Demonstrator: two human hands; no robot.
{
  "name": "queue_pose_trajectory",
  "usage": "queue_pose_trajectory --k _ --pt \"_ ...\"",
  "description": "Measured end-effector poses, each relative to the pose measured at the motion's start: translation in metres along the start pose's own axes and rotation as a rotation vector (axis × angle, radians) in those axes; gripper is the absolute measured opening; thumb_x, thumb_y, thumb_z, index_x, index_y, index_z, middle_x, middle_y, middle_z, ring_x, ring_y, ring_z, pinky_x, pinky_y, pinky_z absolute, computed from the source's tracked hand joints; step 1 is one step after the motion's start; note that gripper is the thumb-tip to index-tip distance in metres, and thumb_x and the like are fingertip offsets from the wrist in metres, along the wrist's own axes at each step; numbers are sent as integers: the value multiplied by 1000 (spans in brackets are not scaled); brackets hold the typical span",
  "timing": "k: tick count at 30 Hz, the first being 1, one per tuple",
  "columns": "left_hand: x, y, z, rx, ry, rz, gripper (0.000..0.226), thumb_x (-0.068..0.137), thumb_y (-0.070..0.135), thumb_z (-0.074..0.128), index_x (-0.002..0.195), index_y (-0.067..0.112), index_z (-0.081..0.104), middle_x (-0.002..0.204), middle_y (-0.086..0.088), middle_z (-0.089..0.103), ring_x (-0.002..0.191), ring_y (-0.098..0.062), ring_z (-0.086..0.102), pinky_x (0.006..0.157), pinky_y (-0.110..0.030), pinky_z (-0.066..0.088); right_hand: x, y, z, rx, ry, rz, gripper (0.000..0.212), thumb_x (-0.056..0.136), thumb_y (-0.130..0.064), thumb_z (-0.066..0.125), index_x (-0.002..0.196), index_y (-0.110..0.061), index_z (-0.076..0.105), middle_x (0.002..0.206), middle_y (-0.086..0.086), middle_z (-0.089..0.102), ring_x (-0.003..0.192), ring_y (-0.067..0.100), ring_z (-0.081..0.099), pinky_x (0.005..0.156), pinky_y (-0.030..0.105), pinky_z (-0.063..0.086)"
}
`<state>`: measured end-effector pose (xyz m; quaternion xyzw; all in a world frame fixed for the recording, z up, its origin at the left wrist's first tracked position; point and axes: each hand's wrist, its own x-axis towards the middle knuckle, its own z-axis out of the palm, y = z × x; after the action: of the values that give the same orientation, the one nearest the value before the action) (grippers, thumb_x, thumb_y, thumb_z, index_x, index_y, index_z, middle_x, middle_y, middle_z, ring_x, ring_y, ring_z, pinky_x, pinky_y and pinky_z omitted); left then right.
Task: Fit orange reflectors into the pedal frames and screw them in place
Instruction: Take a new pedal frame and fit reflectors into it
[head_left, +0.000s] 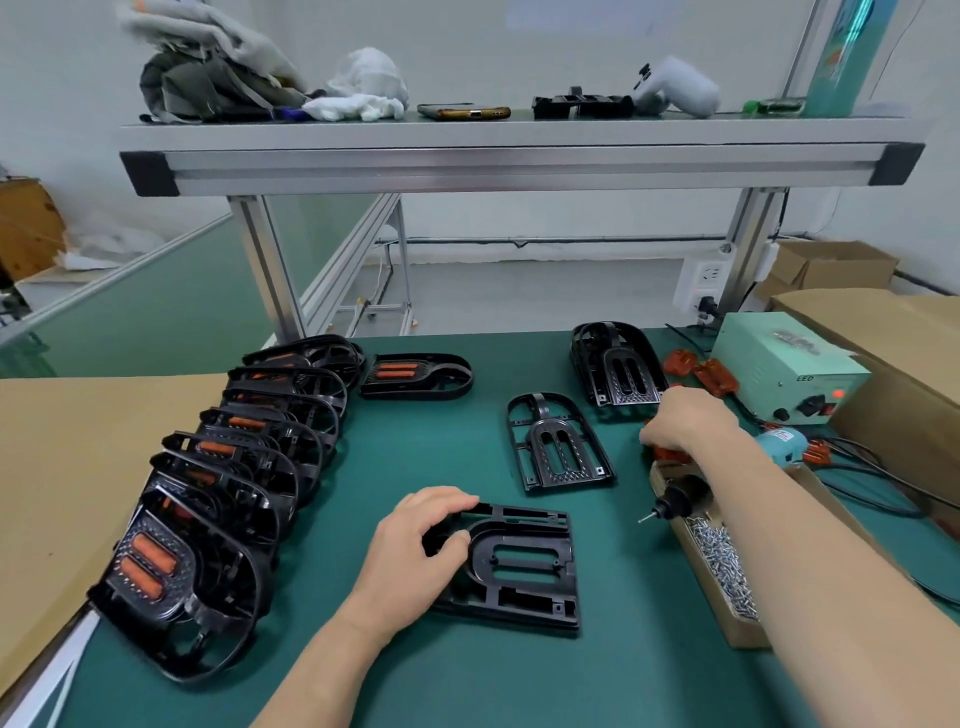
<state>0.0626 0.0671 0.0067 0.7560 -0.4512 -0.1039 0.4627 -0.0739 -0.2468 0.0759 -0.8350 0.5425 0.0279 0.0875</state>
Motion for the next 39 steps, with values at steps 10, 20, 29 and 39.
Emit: queue_pose_trajectory --k 10,20,29,39 --pt "3 1 0 -53 -22 -22 46 85 -3 63 115 31 69 121 21 61 119 1 55 100 -9 37 -80 -24 -29 548 159 -375 60 78 -32 80 129 -19 52 95 -14 65 94 14 63 86 34 49" --pt "-1 5 0 -47 37 -53 45 82 -4 63 117 24 70 118 18 63 113 -6 58 104 -29 44 -157 -52 2 671 245 -616 33 80 -26 80 109 -28 64 101 -13 62 92 2 58 88 26 47" --pt "-2 19 -6 435 -8 -373 96 72 77 58 148 26 30 118 5 31 105 -25 57 81 -31 41 -161 -53 18 619 194 -519 60 81 -44 75 135 -30 53 101 -14 61 94 8 57 92 31 48" --pt "14 21 -10 375 -41 -319 50 89 46 66 131 21 54 110 6 45 100 -16 54 85 -28 41 -165 -54 28 518 80 -534 62 82 -44 73 137 -31 48 105 -15 59 99 10 56 91 30 45"
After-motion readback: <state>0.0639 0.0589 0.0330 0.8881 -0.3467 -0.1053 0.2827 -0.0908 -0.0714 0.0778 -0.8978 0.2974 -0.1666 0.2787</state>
